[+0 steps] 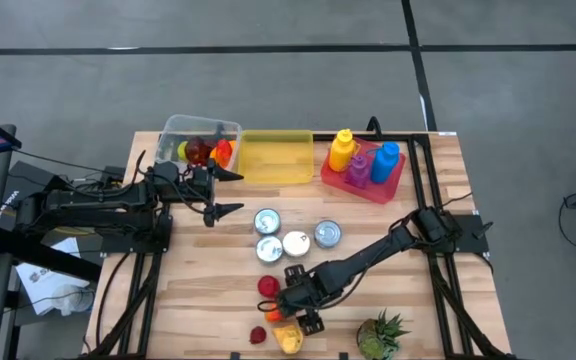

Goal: Pick & Place Food Item
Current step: Put the red mango into the transparent bin

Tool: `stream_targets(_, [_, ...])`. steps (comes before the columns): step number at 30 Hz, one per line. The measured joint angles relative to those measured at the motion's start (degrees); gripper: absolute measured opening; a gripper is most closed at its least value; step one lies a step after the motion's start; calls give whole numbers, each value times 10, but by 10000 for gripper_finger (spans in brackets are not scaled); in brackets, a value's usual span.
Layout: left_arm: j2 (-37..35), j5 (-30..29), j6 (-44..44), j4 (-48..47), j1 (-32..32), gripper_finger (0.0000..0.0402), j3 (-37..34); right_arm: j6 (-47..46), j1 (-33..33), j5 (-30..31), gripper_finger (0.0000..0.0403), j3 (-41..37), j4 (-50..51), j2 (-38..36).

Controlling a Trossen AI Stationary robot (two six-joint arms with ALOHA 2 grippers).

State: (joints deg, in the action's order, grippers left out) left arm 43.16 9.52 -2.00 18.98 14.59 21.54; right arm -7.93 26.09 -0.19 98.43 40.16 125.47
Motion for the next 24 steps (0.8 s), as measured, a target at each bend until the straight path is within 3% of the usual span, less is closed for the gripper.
stream_targets(24, [0,0,0,-1,0,387,0,41,-11,2,323,-3,-48,5])
